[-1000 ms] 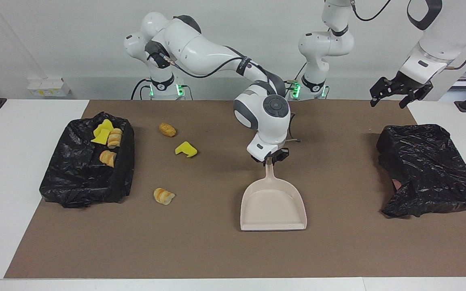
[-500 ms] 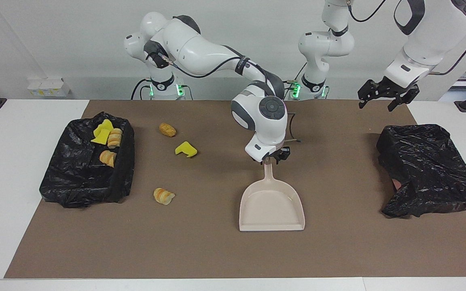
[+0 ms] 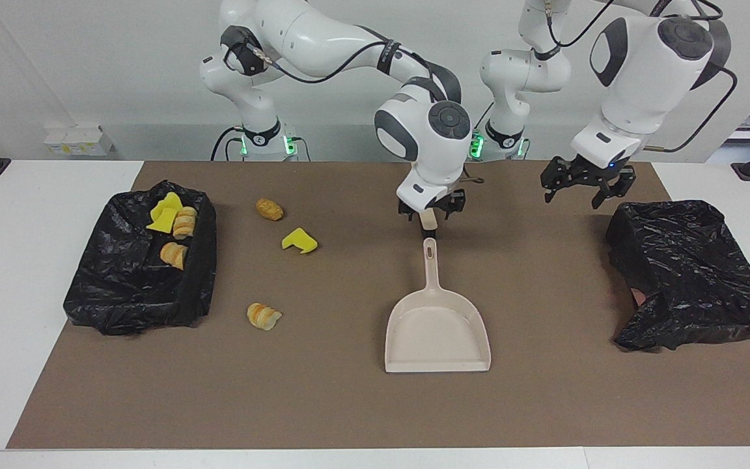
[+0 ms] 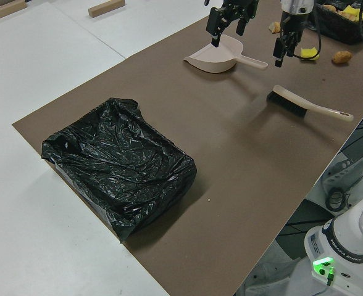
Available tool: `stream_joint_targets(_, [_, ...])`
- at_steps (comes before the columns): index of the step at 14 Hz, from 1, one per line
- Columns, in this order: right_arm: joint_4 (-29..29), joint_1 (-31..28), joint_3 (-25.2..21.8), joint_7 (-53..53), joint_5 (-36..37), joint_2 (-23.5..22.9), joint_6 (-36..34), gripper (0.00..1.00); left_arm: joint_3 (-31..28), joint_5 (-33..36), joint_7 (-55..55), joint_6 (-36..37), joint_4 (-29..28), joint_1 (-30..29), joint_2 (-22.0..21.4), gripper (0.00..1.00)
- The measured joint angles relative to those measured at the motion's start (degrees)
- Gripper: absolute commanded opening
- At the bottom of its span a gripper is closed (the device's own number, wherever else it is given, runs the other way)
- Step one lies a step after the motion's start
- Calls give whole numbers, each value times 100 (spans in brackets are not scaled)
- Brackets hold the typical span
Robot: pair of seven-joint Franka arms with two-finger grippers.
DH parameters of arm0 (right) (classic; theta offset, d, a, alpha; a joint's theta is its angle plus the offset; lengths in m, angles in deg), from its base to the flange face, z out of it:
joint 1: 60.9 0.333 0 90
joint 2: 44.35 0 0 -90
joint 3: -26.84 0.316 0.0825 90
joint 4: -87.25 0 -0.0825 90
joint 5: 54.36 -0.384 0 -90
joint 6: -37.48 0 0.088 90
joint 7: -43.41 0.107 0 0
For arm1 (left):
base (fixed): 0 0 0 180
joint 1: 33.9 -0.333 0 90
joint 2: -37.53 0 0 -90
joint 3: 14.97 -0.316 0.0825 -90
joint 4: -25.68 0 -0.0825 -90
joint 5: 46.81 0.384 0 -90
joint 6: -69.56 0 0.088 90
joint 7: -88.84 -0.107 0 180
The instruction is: Sweep and dump trash in bin
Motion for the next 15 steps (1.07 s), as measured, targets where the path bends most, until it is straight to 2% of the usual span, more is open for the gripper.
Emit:
stream_joint_targets(3, [-1065,311,7,23,-341,649,372,95,8,0,492,-552,-2,473,357,100])
stream_joint_targets(8, [-3133,803,12,25,-791,1574,1984,88,13,0,1481,-1577,-7,1255,1160,100])
stream_joint_targets(10, [-3549,951,13,48,-800,1756,2113,83,12,0,1711,-1849,-6,1461,1476,100])
stream_joint_targets(12, [-3827,967,4,51,-800,1923,2132,66,10,0,1940,-2092,-11,1566,1687,100])
stream_joint_targets(13, [-3917,967,-9,51,-800,1988,2135,61,9,0,2021,-2180,-30,1612,1758,100])
stream_joint_targets(15, [-4020,968,-17,51,-820,2068,2169,57,8,0,2155,-2394,-206,1728,1820,100])
